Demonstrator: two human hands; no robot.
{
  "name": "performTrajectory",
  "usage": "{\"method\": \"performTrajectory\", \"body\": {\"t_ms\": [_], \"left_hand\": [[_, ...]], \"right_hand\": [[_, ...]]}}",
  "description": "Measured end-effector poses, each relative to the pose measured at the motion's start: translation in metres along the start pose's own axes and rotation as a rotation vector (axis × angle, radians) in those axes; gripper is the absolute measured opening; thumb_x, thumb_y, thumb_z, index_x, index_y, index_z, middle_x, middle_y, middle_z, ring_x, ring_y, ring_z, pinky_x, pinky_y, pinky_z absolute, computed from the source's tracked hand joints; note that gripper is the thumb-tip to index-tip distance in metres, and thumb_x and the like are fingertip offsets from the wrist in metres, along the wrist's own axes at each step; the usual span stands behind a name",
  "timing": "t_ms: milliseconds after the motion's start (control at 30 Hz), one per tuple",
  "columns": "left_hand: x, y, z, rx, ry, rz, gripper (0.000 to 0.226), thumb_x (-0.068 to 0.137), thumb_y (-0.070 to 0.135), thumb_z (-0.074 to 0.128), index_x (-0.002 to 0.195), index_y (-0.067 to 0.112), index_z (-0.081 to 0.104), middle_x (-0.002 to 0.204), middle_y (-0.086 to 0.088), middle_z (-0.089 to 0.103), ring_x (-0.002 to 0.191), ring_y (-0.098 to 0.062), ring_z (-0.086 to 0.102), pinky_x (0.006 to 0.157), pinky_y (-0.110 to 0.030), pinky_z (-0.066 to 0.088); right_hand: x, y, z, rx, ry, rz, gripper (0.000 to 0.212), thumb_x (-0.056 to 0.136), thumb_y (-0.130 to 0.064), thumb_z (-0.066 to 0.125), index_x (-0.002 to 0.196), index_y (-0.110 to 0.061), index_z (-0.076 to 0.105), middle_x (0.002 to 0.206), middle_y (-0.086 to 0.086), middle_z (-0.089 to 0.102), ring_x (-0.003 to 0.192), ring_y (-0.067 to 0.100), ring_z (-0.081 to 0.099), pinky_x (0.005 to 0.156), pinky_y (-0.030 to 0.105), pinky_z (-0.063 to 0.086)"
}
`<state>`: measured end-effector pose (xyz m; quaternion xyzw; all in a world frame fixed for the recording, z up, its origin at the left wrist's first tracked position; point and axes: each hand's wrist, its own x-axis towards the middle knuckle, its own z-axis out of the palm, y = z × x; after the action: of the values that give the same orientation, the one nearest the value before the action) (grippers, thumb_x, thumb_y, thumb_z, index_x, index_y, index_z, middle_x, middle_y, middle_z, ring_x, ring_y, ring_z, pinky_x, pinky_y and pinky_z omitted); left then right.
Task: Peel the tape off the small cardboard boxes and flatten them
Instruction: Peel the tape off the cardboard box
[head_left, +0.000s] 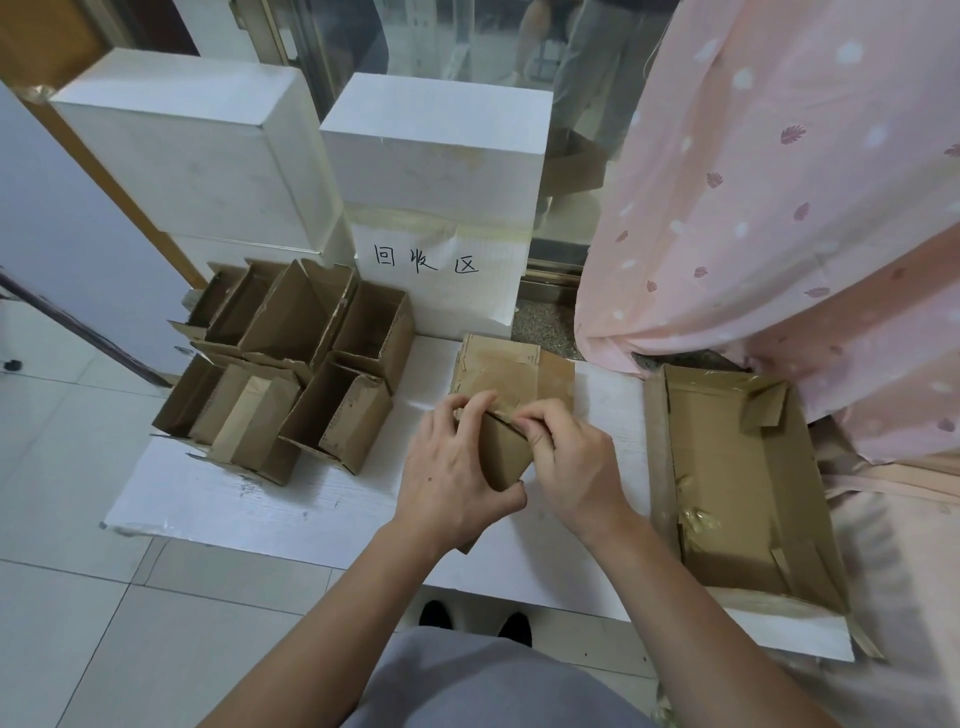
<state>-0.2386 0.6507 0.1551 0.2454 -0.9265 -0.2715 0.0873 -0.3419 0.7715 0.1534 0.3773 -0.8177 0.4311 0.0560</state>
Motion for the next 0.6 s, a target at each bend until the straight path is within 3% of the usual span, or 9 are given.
{"method": "performTrajectory", "body": {"t_ms": [100,300,400,600], "left_hand": [[0.001,-0.002,0.002,-0.017,0.034,-0.023,0.092,0.063,0.057,0.073,0.142,0.032,0.034,0.138,0.009,0.038,0.119,-0.018,0.044,0.095,-0.032,0.043],[0.0,-0.012,0.002,-0.103,0.059,-0.047,0.08,0.07,0.06,0.078,0.136,0.03,0.045,0.134,0.017,0.047,0.115,-0.009,0.051,0.086,-0.029,0.05],[-0.001,-0.012,0.001,-0.1,0.059,-0.079,0.08,0.068,0.059,0.081,0.134,0.033,0.046,0.129,0.023,0.048,0.111,-0.002,0.052,0.079,-0.021,0.045],[0.001,-0.007,-0.002,-0.093,0.06,-0.079,0.071,0.067,0.064,0.079,0.126,0.037,0.048,0.123,0.024,0.052,0.105,0.0,0.051,0.076,-0.021,0.043]], "right_hand": [[0.001,-0.008,0.004,-0.047,0.063,-0.072,0.014,0.096,-0.023,0.061,0.094,-0.015,0.071,0.084,-0.008,0.07,0.076,0.011,0.06,0.065,0.018,0.043],[-0.006,-0.011,0.016,-0.08,-0.005,-0.094,0.007,0.093,-0.015,0.073,0.098,-0.019,0.074,0.086,-0.009,0.071,0.076,0.012,0.063,0.064,0.029,0.051],[-0.004,-0.012,0.017,-0.097,-0.009,-0.073,0.003,0.094,-0.019,0.07,0.095,-0.02,0.073,0.08,-0.01,0.069,0.072,0.01,0.061,0.061,0.029,0.049],[-0.001,-0.012,0.025,-0.043,0.005,-0.084,0.018,0.097,-0.027,0.059,0.091,-0.016,0.071,0.084,-0.007,0.069,0.077,0.015,0.06,0.064,0.032,0.049]]}}
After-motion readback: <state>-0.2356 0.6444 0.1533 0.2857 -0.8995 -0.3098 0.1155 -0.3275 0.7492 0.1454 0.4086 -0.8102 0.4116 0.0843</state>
